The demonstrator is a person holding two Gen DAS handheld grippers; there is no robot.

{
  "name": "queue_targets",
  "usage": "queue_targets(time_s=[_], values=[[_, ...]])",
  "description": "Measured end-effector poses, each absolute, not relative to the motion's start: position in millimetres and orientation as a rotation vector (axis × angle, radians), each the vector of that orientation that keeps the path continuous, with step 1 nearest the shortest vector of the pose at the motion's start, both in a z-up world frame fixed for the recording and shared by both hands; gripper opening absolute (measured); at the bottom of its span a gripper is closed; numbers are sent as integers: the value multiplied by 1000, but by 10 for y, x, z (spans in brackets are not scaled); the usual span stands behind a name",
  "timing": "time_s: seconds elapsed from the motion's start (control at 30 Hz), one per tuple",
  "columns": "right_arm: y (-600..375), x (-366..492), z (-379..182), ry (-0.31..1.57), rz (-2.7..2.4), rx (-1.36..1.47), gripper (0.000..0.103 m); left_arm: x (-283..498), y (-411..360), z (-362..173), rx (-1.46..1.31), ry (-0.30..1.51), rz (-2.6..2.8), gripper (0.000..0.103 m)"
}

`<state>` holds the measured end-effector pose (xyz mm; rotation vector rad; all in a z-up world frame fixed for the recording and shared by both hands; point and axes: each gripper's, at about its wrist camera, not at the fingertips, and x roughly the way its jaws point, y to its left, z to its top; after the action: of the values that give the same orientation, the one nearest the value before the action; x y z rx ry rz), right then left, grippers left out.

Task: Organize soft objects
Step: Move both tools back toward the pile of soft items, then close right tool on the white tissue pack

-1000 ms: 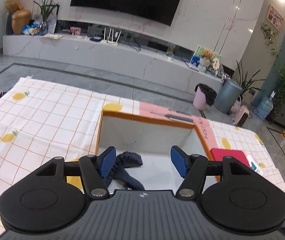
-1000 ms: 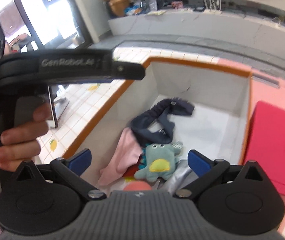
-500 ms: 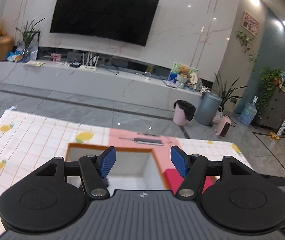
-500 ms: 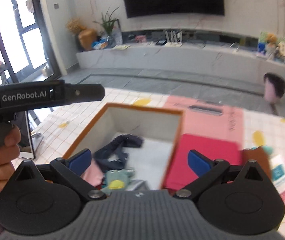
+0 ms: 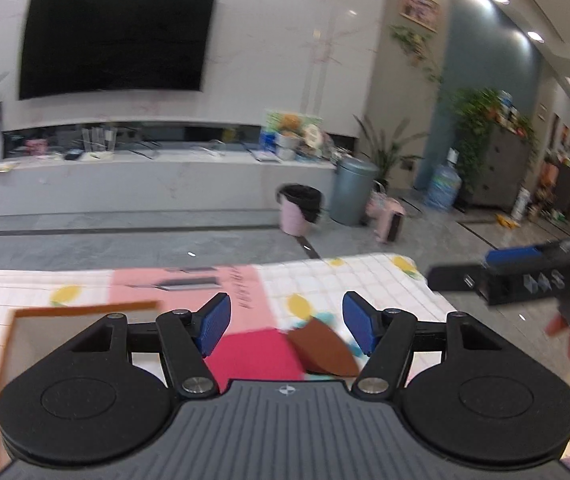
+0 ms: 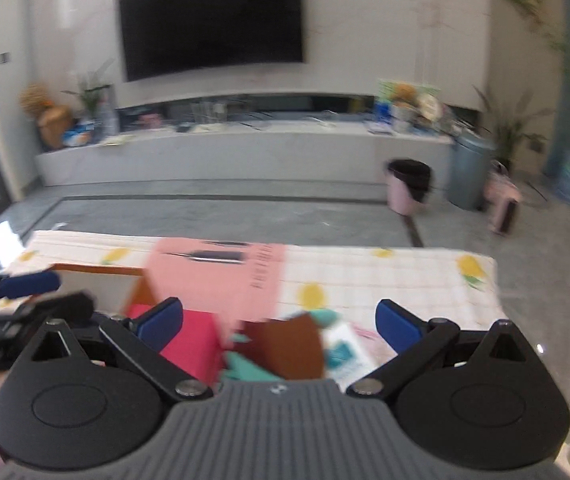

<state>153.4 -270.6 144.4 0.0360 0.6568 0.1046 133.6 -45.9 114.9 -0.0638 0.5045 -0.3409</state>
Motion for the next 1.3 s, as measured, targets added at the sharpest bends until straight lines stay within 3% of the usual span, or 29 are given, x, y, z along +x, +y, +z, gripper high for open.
queue_targets(time_s=[0.27, 0.47, 0.7, 0.97, 1.13, 1.2, 1.3], values=[[-3388, 1999, 686, 736, -29, 197, 100, 1407, -1285, 697, -2, 595, -441, 76], [-3357, 2561, -44, 885, -15, 129, 100, 1456, -1656, 236, 46, 670, -448, 76], [-3450, 2768, -632, 924, 59, 218, 94, 1366, -1881, -248, 53, 722, -414, 76], [-3030, 2678, -758, 948, 136, -216, 92, 1254, -1930, -474, 102, 761, -392, 76], [-2806, 2619, -836, 909, 208, -340, 92, 1193, -1896, -514, 80, 779, -409, 76], [-2749, 2618, -895, 916, 210, -387, 88, 1184, -1886, -507, 67, 783, -429, 76], [-2783, 2624, -892, 904, 203, -366, 72, 1179, -1825, -509, -5, 806, -489, 76]])
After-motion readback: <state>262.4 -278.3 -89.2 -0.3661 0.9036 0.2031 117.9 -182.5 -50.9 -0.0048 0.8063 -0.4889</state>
